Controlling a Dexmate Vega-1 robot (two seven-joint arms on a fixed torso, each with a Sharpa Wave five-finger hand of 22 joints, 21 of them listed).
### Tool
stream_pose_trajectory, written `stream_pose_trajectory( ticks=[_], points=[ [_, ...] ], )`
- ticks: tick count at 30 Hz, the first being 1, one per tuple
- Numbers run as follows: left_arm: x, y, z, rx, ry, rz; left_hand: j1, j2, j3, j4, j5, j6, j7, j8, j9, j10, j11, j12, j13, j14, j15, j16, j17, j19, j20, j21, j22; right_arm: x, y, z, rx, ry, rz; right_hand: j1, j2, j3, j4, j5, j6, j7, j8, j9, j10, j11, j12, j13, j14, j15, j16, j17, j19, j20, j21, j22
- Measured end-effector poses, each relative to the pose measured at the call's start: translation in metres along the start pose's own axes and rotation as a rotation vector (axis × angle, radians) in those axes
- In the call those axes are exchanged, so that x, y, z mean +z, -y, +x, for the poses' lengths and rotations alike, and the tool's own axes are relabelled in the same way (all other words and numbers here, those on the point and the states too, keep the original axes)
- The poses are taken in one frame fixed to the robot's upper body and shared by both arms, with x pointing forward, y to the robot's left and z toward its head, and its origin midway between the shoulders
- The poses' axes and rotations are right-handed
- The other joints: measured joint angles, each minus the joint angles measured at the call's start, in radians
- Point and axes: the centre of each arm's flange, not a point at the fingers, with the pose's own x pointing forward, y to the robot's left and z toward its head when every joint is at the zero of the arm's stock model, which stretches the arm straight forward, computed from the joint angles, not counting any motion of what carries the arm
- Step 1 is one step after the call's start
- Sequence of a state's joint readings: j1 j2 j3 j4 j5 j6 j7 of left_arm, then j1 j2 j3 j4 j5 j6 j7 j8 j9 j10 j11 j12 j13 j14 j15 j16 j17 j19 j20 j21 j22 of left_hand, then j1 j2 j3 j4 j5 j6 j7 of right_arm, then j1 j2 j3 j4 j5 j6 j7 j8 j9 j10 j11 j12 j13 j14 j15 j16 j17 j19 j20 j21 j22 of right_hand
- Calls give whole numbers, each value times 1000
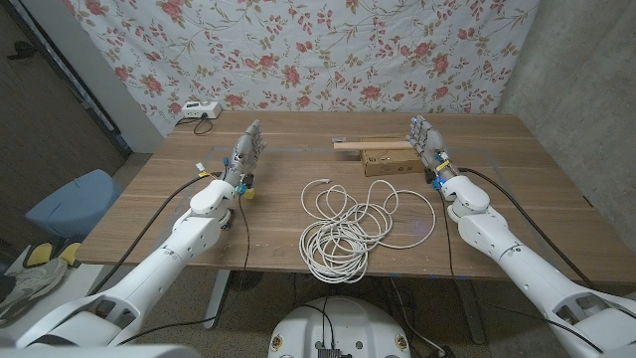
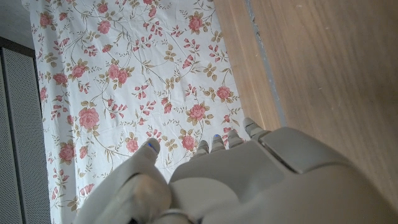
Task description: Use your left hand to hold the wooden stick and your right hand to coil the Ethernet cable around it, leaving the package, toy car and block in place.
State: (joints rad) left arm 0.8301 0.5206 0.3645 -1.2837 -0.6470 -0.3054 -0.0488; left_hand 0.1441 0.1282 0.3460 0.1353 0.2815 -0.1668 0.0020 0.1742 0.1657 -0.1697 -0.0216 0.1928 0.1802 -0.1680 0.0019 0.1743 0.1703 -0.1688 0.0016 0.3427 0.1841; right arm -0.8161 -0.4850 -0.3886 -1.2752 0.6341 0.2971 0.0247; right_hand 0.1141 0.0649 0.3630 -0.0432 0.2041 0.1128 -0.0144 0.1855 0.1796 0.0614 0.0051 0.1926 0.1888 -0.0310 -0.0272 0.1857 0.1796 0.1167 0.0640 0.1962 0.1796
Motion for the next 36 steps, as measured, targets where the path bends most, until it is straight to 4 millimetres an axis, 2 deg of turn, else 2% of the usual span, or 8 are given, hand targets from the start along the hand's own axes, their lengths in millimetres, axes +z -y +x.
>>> stream_pose_trajectory(
  ticks=[3,11,12,15,18,26,27,36],
  points=[
    [2,-1,1,0,6,23,13,-13,2,-9,0,-5,-5,4,0,-1,-2,11,0,0,0,8,-1,0,0,2,0,-1,-3,3,1,1,1,1,-1,0,0,0,0,0,0,0,0,0,0,0,0,0,0,0,5,-1,2,0],
    [8,-8,3,35,14,121,68,-44,1,-77,-8,-5,-31,26,5,-7,-7,30,0,-7,14,26,-3,6,20,9,0,-5,-5,12,-6,-4,7,13,-13,3,-3,0,23,-9,7,0,16,5,4,0,19,-6,7,0,30,-27,12,0],
    [19,-6,9,24,32,158,70,-43,3,-81,-8,-7,-33,26,5,-7,-7,30,0,-7,15,26,-3,8,22,9,0,4,-9,13,32,49,3,13,-13,2,-6,0,27,-5,7,0,20,2,4,0,23,-3,7,0,34,-26,15,0],
    [23,-5,12,32,38,194,94,-46,5,-105,-20,-7,-43,26,5,-7,-7,42,1,-2,20,26,0,23,36,16,0,4,-10,14,38,64,6,13,-13,0,-8,6,38,-8,11,0,29,7,5,0,35,-2,11,0,52,-18,15,0],
    [24,-4,14,40,39,226,108,-48,9,-121,-24,6,-55,30,5,3,-15,45,4,21,23,26,0,42,31,16,0,6,-10,14,42,77,10,13,-13,3,-11,9,45,-9,11,0,41,6,12,0,42,2,14,0,62,-16,21,0],
    [27,2,20,59,20,329,153,-64,14,-164,-44,37,-50,33,5,49,-7,49,4,71,23,26,0,66,36,16,0,18,-3,14,46,138,12,20,-14,4,-21,9,71,-17,18,0,66,2,11,0,64,-9,15,-3,73,-19,23,0],
    [38,13,26,32,46,336,160,-68,14,-173,-47,41,-55,33,4,57,-9,49,4,78,23,26,0,70,38,16,0,25,-4,13,65,177,12,19,-15,3,-22,9,77,-16,18,0,69,-1,14,0,71,-9,14,-3,75,-18,23,0],
    [54,33,37,20,33,502,202,-81,21,-217,-64,67,-52,33,9,87,-11,55,9,123,14,32,0,103,49,16,0,42,14,3,55,246,-17,29,-13,8,-33,9,82,-21,18,0,79,-11,19,0,77,-9,14,-3,83,-19,23,0]
  ],
)
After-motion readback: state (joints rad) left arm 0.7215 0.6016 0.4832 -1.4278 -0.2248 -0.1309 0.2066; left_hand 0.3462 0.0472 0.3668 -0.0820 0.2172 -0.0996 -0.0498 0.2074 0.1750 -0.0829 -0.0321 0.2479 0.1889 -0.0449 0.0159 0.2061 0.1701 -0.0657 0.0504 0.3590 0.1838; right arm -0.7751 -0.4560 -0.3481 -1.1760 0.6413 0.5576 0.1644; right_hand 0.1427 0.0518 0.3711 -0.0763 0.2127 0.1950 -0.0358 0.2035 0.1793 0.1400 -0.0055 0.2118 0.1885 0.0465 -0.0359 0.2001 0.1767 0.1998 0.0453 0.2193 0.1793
